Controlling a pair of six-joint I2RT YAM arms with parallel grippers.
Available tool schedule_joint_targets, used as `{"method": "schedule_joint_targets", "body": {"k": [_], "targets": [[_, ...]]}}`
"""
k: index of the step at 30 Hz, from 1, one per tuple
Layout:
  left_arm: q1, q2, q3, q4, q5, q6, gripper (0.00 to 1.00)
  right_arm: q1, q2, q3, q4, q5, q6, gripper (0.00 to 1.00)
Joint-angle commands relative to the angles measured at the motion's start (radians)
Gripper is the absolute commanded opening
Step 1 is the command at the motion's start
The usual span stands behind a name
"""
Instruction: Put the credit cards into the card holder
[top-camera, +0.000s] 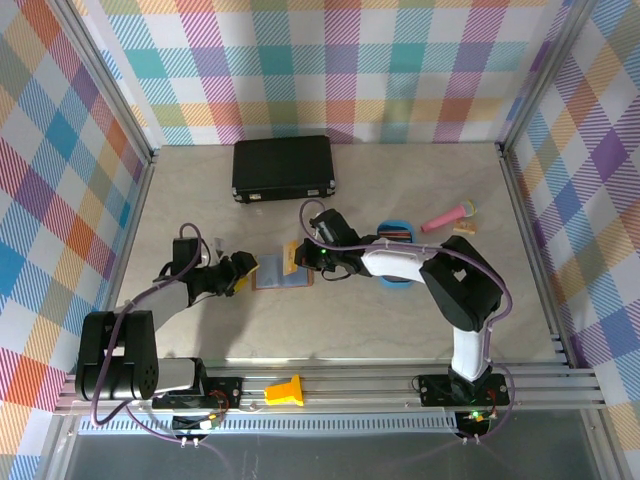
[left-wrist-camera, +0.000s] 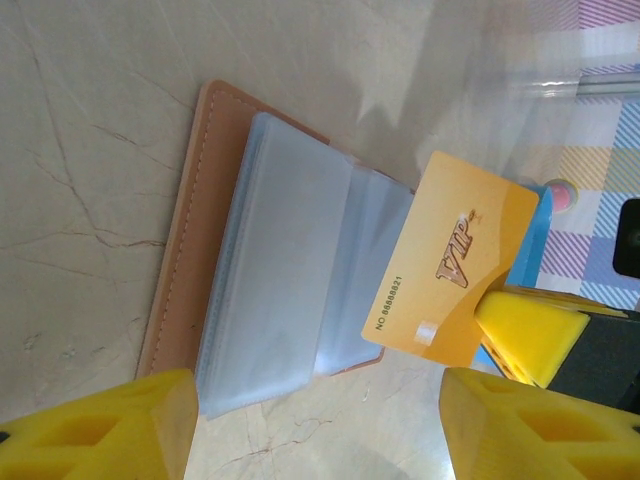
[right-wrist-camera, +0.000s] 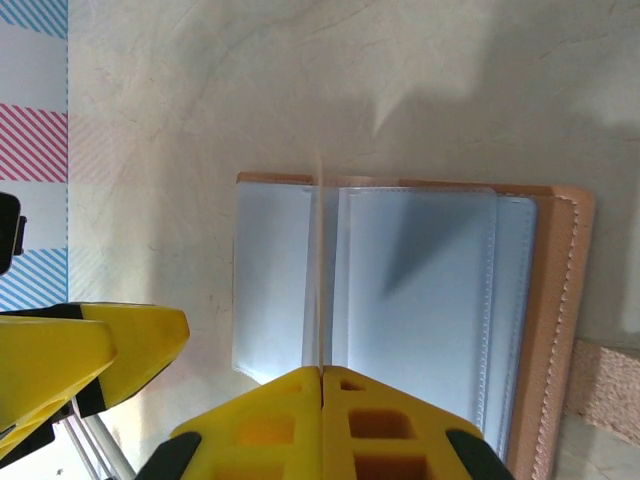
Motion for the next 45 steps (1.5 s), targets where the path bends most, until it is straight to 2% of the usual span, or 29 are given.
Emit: {"method": "schedule_joint_targets", "body": {"k": [1,8,23,29,35,41,45], "targets": [[-0.016,0.023,0.025,0.049,0.018,0.000,0.63,0.000,0.036,0.013,0.038,-0.048,0.025,0.00],[-0.034,0.065,0.026,0.077,0.007,-0.003,0.57,0.000,0.061,0.009,0.068,-0.067,0.055,0.00],[-0.045,0.136,0.019,0.113,-0.016,0.002,0.53,0.000,0.071,-0.003,0.094,-0.088,0.082,0.00],[-0.045,0.117,0.026,0.075,-0.051,0.026,0.51,0.000,0.055,-0.002,0.069,-0.077,0.065,0.00],[-0.047,0.041,0.051,-0.019,-0.149,0.092,0.51,-0.001,0.053,0.003,0.060,-0.076,0.058,0.00],[-0.053,0.064,0.068,-0.019,-0.123,0.120,0.50,-0.001,0.055,0.004,0.061,-0.081,0.057,0.00],[-0.063,0.071,0.068,-0.014,-0.148,0.120,0.51,-0.001,0.053,0.004,0.064,-0.084,0.059,0.00]]}}
